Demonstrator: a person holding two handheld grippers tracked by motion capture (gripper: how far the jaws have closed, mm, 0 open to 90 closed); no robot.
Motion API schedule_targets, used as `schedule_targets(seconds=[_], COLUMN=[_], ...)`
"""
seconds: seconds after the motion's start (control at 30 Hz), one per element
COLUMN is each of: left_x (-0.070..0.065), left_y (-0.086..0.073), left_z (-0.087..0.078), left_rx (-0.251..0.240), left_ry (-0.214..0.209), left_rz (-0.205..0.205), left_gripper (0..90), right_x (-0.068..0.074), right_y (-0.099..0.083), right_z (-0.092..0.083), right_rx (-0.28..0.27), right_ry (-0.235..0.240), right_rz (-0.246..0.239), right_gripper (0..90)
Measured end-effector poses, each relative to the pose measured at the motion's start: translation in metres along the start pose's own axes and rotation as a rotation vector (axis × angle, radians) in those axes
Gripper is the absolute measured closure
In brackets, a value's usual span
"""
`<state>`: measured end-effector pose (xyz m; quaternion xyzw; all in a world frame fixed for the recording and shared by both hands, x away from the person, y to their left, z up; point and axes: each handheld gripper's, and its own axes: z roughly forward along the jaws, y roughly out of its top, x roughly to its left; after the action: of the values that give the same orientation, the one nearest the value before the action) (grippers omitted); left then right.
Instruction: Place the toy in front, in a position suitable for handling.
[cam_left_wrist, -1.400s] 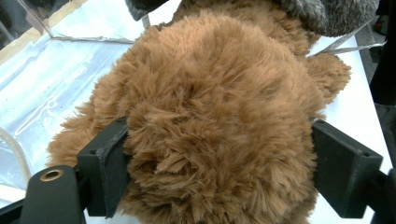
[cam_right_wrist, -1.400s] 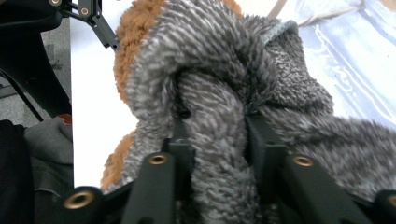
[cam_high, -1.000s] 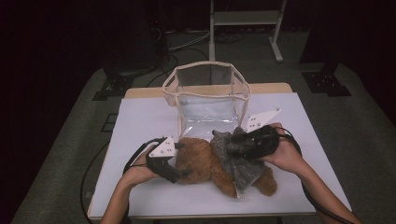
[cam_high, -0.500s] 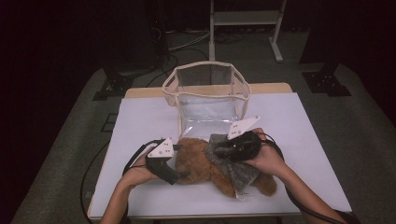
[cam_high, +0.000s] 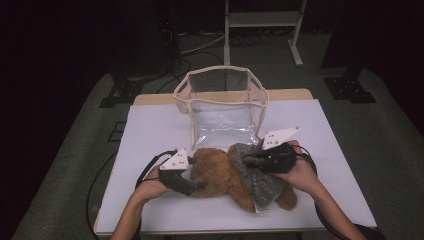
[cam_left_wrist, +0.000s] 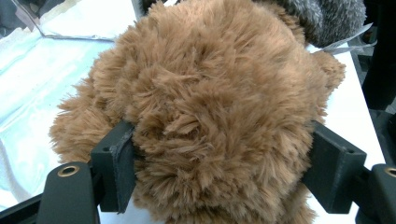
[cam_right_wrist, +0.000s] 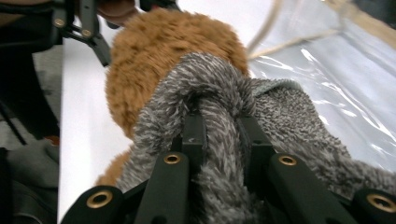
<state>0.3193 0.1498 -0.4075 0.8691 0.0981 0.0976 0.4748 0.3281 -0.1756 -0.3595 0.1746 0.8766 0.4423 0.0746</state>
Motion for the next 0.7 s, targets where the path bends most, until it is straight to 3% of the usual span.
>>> schedule_targets(seconds=[0.13, 0.23, 0.47, 0.57, 0.7], left_x=[-0.003, -0.006, -0.014, -0.014, -0.011], left_y=[0.005, 0.009, 0.021, 0.020, 0.018], left_z=[0.008, 0.014, 0.033, 0.032, 0.027], left_rx=[0.002, 0.006, 0.014, 0.013, 0.010], left_ry=[0.008, 0.014, 0.011, 0.014, 0.026], left_rz=[0.008, 0.014, 0.036, 0.034, 0.030], left_gripper=[22.8, 22.8, 23.2, 22.5, 18.1], right_x=[-0.004, -0.002, 0.013, 0.013, 0.006], right_y=[-0.006, -0.003, 0.013, 0.012, 0.003], right_z=[-0.011, -0.013, 0.002, 0.007, 0.000], right_rx=[-0.013, -0.015, -0.020, -0.008, 0.010], right_ry=[-0.011, -0.018, 0.051, 0.059, 0.043], right_rz=[0.030, 0.025, -0.025, -0.034, -0.008], right_gripper=[75.2, 75.5, 75.5, 75.6, 75.4])
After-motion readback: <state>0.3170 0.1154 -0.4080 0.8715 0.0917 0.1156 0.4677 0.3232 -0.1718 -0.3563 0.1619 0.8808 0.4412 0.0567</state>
